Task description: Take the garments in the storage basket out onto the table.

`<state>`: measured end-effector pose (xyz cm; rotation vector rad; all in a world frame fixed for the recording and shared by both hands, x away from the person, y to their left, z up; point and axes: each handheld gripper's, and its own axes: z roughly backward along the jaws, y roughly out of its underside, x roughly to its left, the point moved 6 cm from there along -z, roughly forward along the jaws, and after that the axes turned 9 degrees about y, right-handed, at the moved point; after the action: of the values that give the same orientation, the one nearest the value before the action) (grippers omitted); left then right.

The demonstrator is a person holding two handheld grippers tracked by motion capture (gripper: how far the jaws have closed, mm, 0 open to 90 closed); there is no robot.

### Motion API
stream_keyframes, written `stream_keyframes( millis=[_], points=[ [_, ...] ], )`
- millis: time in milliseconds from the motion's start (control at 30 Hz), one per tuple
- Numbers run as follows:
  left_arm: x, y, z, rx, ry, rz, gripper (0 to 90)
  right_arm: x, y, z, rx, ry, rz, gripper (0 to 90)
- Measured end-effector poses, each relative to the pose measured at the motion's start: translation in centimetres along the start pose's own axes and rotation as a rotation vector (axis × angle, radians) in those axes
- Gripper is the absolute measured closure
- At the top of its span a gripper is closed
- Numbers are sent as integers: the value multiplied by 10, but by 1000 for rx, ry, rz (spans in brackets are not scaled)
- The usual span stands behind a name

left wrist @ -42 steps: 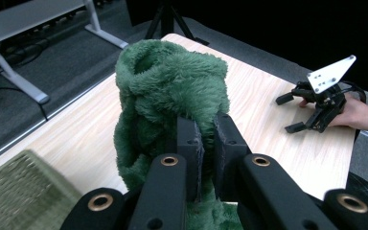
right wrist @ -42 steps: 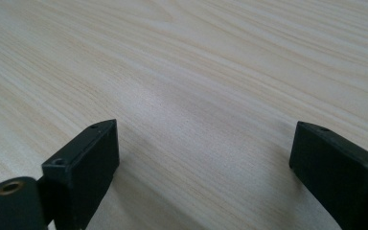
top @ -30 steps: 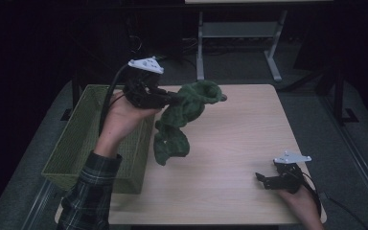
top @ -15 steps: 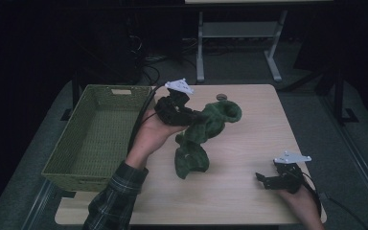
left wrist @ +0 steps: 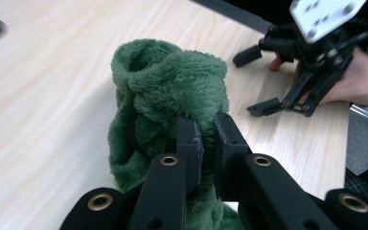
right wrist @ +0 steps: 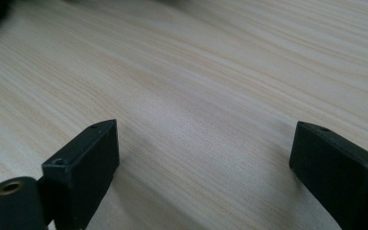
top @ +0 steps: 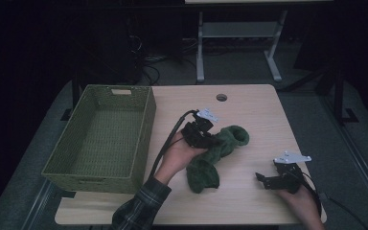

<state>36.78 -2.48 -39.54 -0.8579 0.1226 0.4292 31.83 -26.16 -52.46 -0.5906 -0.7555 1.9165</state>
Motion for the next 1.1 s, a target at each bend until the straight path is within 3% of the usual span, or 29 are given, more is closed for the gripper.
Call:
stream_keyframes(
  millis=[33, 100, 133, 200, 333, 467, 533, 633, 667, 767, 1100],
  points=[
    [0, 0, 0, 0, 0, 0, 829, 0, 0, 0, 0, 0, 0, 95],
    [4, 7, -20, 26, 10, -2, 827, 0, 0, 0, 0, 0, 0, 95],
    [4, 7, -20, 26, 10, -2, 825, 0, 0, 0, 0, 0, 0, 95],
    [9, 14, -38, 50, 12, 10, 822, 0, 0, 0, 0, 0, 1, 95],
    [15, 21, -57, 75, 20, 15, 801, 0, 0, 0, 0, 0, 1, 95],
    [15, 24, -63, 87, 20, 5, 620, 0, 0, 0, 0, 0, 1, 95],
    [11, 20, -55, 68, 3, -21, 512, 0, 0, 0, 0, 0, 1, 95],
    [8, 17, -44, 47, -2, -35, 432, 0, 0, 0, 0, 0, 2, 95],
    [5, 16, -33, 22, -12, -41, 424, 0, 0, 0, 0, 0, 1, 96],
    [1, 19, -18, 1, -19, -41, 424, 0, 0, 0, -1, 0, 2, 95],
    [-8, 52, 7, 9, -42, -40, 427, 0, 0, 0, -1, 0, 1, 95]
  ],
)
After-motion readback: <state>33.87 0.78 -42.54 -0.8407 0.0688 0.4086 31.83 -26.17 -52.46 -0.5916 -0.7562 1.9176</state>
